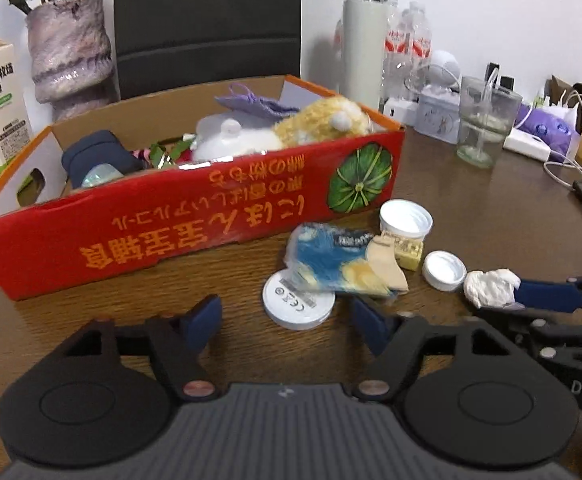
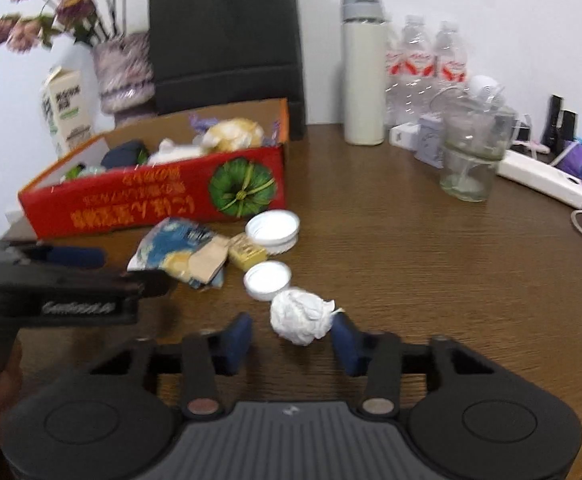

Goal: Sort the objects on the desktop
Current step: 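Grasp the crumpled tissue with right tool while left tool grasps the white round puck, then carry the tissue and puck over the box and open both tools, then move both open tools back over the table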

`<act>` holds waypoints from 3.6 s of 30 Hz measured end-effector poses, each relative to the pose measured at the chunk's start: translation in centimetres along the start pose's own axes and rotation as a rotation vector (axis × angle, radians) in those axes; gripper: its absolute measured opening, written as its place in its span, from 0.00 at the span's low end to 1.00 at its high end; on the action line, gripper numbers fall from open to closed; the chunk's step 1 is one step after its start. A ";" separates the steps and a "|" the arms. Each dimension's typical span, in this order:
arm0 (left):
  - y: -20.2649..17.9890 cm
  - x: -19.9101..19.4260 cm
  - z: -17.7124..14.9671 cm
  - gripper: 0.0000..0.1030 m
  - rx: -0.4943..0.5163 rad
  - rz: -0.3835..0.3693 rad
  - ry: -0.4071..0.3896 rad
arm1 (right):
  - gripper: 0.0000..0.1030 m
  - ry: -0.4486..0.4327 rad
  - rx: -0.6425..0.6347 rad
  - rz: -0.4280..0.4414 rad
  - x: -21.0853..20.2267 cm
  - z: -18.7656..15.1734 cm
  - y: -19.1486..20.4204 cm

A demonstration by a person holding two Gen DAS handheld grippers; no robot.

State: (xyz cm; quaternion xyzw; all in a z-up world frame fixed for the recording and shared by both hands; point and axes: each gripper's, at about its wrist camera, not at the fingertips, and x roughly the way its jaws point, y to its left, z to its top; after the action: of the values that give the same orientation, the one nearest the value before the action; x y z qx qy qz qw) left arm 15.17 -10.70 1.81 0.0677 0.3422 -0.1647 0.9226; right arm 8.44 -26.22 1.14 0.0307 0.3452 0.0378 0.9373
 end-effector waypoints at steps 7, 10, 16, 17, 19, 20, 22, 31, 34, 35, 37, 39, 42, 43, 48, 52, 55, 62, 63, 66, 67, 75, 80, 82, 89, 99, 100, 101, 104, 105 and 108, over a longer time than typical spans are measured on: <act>-0.1 -2.7 -1.9 0.37 -0.027 0.004 -0.015 | 0.13 -0.025 -0.017 0.060 -1.1 -1.1 1.0; 0.5 -4.9 -3.1 0.37 -0.073 -0.003 -0.026 | 0.13 -0.030 -0.014 0.058 -2.0 -1.8 1.3; 1.1 -10.6 -3.7 0.35 -0.072 0.027 -0.128 | 0.13 -0.082 0.071 0.164 -6.4 -2.9 1.3; 1.4 -11.4 -3.4 0.18 -0.081 0.023 -0.153 | 0.13 -0.097 0.073 0.173 -7.2 -2.8 1.5; 2.2 -12.6 -2.5 0.06 -0.109 0.020 -0.174 | 0.13 -0.131 0.057 0.177 -8.4 -2.4 1.9; 2.7 -12.8 -2.1 0.06 -0.127 0.024 -0.177 | 0.13 -0.151 0.049 0.174 -8.8 -2.1 2.0; 3.4 -12.9 -1.8 0.06 -0.127 0.035 -0.185 | 0.13 -0.167 0.047 0.161 -9.0 -1.6 2.0; 1.9 -11.4 -6.2 0.79 -0.057 -0.084 -0.089 | 0.15 -0.081 0.087 0.138 -6.6 -3.1 1.4; -0.2 -10.6 -6.6 0.84 0.026 -0.106 -0.090 | 0.15 -0.072 0.083 0.130 -6.2 -3.3 1.5; -0.9 -10.0 -6.7 0.75 0.046 -0.089 -0.072 | 0.15 -0.071 0.081 0.134 -6.2 -3.3 1.6; -1.9 -9.0 -6.8 0.44 0.058 -0.072 -0.027 | 0.15 -0.075 0.072 0.140 -6.4 -3.4 1.9; -2.1 -9.2 -6.8 0.38 0.060 -0.079 -0.022 | 0.15 -0.079 0.060 0.139 -6.6 -3.6 2.1; -1.7 -9.8 -7.1 0.38 0.023 -0.058 -0.037 | 0.15 -0.078 0.052 0.138 -6.9 -3.8 2.2; -1.3 -10.2 -6.8 0.38 0.011 -0.036 -0.056 | 0.15 -0.077 0.051 0.139 -7.0 -3.8 2.1; 2.9 -12.4 -2.3 0.38 -0.079 0.027 -0.179 | 0.15 -0.125 0.019 0.142 -7.9 -2.4 2.2; 7.8 -11.5 4.3 0.38 -0.148 0.159 -0.261 | 0.15 -0.206 -0.007 0.165 -8.2 1.4 2.3; 11.2 -8.7 8.6 0.38 -0.217 0.180 -0.253 | 0.14 -0.239 0.011 0.223 -6.7 5.2 2.2; 18.0 2.2 11.2 0.38 -0.437 0.228 -0.117 | 0.14 -0.246 0.096 0.225 0.8 14.6 1.5; 19.0 3.7 11.3 0.38 -0.488 0.190 -0.069 | 0.14 -0.229 0.124 0.237 2.5 15.8 1.4; 20.2 5.7 11.7 0.38 -0.509 0.176 -0.031 | 0.15 -0.188 0.170 0.249 6.9 18.3 2.0; 20.2 6.0 12.0 0.38 -0.489 0.191 -0.033 | 0.17 -0.182 0.180 0.239 8.3 19.0 2.4; 21.0 8.3 13.0 0.47 -0.414 0.214 0.003 | 0.66 -0.070 0.219 0.099 16.4 20.7 3.4; 20.8 6.2 12.9 0.66 -0.437 0.201 -0.036 | 0.67 -0.095 0.239 0.116 15.1 20.3 3.3; 20.7 5.0 13.1 0.68 -0.434 0.199 -0.055 | 0.71 -0.126 0.220 0.126 13.5 20.3 3.4; 20.4 -2.2 12.1 0.87 -0.469 0.144 -0.155 | 0.84 -0.224 0.170 0.191 5.5 19.4 3.1; 13.3 -7.8 4.4 0.98 -0.361 0.205 -0.076 | 0.84 -0.145 0.027 0.075 -1.5 11.2 2.4; 12.3 -8.2 3.2 0.99 -0.345 0.203 -0.066 | 0.84 -0.135 -0.006 0.063 -2.0 9.8 2.8; 11.2 -8.5 1.9 0.99 -0.329 0.206 -0.052 | 0.84 -0.125 -0.036 0.049 -2.4 8.5 3.2; 7.9 -9.5 -1.9 0.99 -0.265 0.243 -0.011 | 0.84 -0.089 -0.132 0.018 -3.5 4.1 5.1; 6.9 -10.0 -3.1 0.99 -0.242 0.254 -0.009 | 0.84 -0.086 -0.155 0.014 -3.9 2.9 5.6; 4.3 -11.8 -6.6 0.99 -0.216 0.243 -0.005 | 0.84 -0.088 -0.237 0.007 -5.6 -0.7 6.9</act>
State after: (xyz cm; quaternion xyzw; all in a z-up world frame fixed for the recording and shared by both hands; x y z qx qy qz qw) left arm 4.26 -2.07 4.58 0.0086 0.3448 -0.0142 0.9385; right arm 3.44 -19.81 4.78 -0.0773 0.2968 0.0803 0.9484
